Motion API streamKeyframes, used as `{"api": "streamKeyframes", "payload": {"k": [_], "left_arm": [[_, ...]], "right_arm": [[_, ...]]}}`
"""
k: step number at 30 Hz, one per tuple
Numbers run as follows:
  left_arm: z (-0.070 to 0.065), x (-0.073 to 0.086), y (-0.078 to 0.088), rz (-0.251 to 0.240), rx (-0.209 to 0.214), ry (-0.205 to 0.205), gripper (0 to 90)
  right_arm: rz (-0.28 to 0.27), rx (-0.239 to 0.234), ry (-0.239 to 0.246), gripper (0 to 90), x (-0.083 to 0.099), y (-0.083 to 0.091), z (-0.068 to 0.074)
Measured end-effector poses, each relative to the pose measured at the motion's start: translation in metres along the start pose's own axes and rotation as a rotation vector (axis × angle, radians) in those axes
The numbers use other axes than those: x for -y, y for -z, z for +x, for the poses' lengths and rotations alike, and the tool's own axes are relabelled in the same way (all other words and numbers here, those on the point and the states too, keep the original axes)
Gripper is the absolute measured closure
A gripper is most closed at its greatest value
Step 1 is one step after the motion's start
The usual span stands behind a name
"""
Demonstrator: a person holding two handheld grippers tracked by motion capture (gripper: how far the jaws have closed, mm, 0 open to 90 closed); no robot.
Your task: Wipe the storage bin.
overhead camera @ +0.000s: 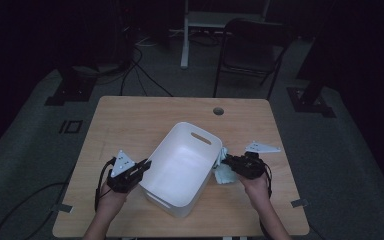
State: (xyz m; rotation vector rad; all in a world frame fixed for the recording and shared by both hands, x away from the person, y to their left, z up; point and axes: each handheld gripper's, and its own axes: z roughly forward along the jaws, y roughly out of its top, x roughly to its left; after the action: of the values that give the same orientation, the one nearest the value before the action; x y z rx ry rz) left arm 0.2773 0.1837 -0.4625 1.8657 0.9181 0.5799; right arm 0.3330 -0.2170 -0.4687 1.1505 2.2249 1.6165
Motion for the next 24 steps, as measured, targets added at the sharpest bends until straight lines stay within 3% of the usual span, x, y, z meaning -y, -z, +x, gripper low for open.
{"api": "streamKeyframes", "payload": {"k": [18,21,24], "left_arm": [[-0.001,0.000,0.000,0.003,-0.008,-0.002,84.6],[-0.001,0.000,0.000,0.002,-0.008,-0.001,84.5],[-0.002,-0.001,0.000,0.008,-0.018,-0.005,84.6]], "right_arm": [[0.047,0.019,-0.028,83.4,0.012,-0.013,-0.006],[0.053,0.022,-0.020,83.4,0.012,-0.014,-0.007],[0.061,0.071,0.027,82.2,0.012,-0.015,-0.001]]}}
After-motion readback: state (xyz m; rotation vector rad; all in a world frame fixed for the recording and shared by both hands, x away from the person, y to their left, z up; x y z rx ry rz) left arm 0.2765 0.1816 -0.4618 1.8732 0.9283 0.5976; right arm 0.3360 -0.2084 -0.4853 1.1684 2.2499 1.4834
